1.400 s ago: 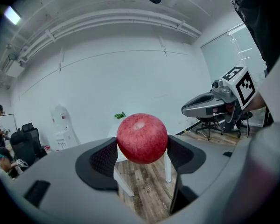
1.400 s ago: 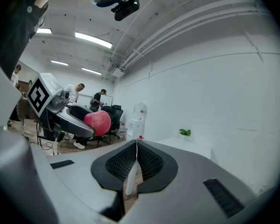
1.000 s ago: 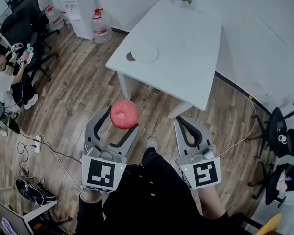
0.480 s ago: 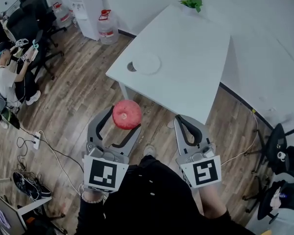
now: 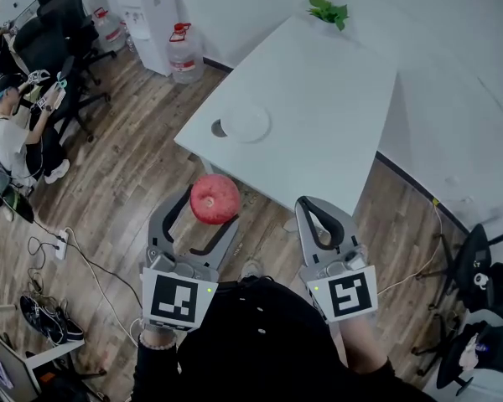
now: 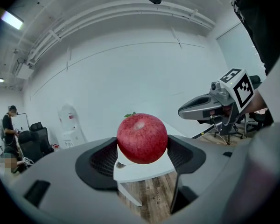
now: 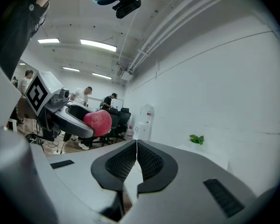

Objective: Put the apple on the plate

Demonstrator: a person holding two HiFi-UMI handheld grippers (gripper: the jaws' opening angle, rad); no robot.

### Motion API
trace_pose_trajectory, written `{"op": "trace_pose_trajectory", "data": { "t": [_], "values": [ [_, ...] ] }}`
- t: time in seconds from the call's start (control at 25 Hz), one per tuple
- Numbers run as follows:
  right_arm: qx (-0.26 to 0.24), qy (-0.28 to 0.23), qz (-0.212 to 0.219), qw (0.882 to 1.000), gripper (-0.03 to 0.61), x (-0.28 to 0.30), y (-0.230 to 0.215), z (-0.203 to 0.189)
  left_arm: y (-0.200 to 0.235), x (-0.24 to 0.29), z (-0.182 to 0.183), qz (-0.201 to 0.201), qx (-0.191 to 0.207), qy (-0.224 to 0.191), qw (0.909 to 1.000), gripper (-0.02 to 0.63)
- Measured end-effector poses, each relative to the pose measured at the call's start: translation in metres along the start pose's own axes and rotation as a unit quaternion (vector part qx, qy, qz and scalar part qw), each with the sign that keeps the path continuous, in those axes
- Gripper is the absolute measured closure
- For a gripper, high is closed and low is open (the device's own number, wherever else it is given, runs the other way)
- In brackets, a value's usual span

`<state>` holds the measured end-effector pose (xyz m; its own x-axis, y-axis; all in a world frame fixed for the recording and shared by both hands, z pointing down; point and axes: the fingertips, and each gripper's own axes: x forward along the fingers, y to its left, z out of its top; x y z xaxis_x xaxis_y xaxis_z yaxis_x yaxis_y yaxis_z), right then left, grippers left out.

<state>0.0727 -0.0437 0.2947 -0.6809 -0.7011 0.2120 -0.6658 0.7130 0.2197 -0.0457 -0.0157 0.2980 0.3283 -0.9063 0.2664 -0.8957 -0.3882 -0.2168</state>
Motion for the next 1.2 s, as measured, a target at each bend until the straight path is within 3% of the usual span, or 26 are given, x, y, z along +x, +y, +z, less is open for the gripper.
{"op": "trace_pose_trajectory", "data": {
  "t": [0.16,0.52,1.04,1.2],
  "values": [
    [0.000,0.002,0.000,1.000,0.537,0.004,-0.016,-0.005,-0.002,0.014,0.001,-0.001,0.008,-0.001,1.0000,0.270],
    [0.002,-0.007,0.013,1.000,0.537,0.009,-0.030,-0.012,-0.002,0.025,0.001,0.024,-0.018,0.017,0.9994,0.270],
    [0.007,-0.015,0.017,1.000,0.537,-0.004,-0.029,-0.014,-0.013,0.016,0.008,0.029,-0.009,0.021,0.9993,0.270],
    [0.013,-0.015,0.012,1.000,0.537,-0.008,-0.029,-0.017,-0.015,0.019,0.010,0.020,0.010,0.014,0.9997,0.270]
  ]
}}
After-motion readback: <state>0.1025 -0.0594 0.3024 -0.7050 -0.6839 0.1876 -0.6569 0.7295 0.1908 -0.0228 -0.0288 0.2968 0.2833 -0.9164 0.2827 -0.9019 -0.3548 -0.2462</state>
